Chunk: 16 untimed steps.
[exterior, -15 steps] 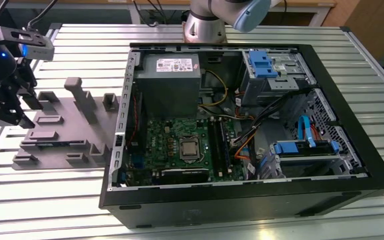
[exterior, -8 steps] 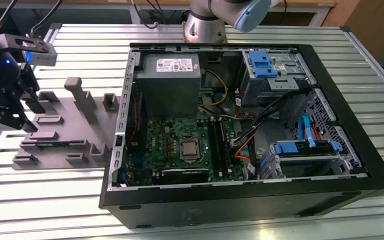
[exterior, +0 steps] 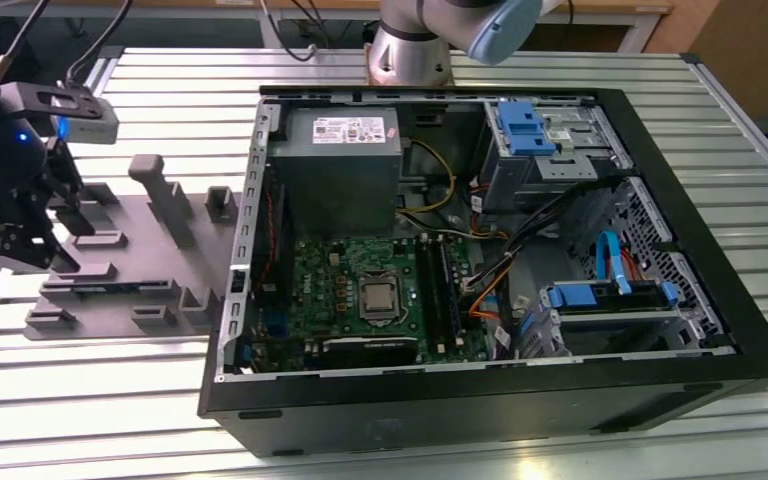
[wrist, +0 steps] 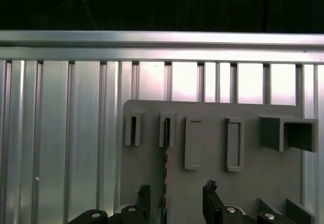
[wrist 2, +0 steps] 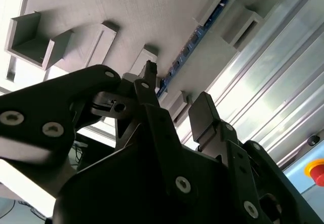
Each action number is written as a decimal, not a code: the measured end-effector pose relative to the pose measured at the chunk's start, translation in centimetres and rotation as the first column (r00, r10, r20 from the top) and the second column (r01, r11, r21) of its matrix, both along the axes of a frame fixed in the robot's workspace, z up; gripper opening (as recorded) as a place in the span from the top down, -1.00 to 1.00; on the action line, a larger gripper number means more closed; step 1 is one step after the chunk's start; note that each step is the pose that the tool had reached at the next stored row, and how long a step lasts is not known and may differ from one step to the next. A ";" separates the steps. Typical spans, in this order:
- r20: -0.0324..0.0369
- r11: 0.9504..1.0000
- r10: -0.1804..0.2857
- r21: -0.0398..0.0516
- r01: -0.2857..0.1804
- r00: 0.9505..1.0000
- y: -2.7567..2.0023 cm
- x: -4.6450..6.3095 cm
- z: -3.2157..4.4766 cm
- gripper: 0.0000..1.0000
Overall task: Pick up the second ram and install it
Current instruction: 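Pick up the second ram and move it above second insertion slot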
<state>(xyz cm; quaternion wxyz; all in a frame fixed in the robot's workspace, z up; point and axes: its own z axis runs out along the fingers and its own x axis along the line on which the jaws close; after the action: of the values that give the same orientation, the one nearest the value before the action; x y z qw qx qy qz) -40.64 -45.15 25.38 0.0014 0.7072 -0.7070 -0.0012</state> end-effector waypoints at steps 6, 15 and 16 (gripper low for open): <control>0.002 1.000 0.000 0.000 0.000 1.000 -0.16 0.0 -0.12 -0.06; 0.002 1.000 0.000 0.000 0.000 1.000 -0.19 0.1 -1.17 -0.06; 0.002 1.000 0.000 0.000 0.000 1.000 -0.20 0.1 -1.34 -0.06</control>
<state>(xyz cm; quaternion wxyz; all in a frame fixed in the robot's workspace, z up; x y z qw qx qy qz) -40.53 -45.34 24.04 0.0006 0.7073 -0.7069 -0.0003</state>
